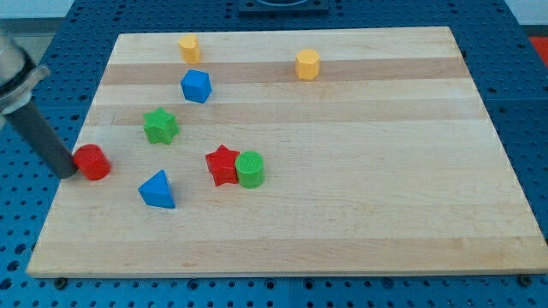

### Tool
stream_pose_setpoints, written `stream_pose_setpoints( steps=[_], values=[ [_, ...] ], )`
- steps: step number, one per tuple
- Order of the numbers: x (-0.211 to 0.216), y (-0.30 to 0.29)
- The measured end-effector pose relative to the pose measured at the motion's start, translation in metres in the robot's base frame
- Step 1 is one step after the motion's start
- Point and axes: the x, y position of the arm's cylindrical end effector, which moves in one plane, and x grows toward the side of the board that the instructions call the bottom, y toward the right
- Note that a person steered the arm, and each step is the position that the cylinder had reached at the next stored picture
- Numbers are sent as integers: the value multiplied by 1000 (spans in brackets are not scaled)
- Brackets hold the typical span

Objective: Move your arm to the right side of the red circle

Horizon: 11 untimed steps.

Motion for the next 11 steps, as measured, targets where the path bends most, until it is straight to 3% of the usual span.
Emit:
stream_pose_setpoints(
  steps=[3, 8, 11],
  values=[
    [-72, 13],
    [20, 32],
    [61, 105]
  ],
)
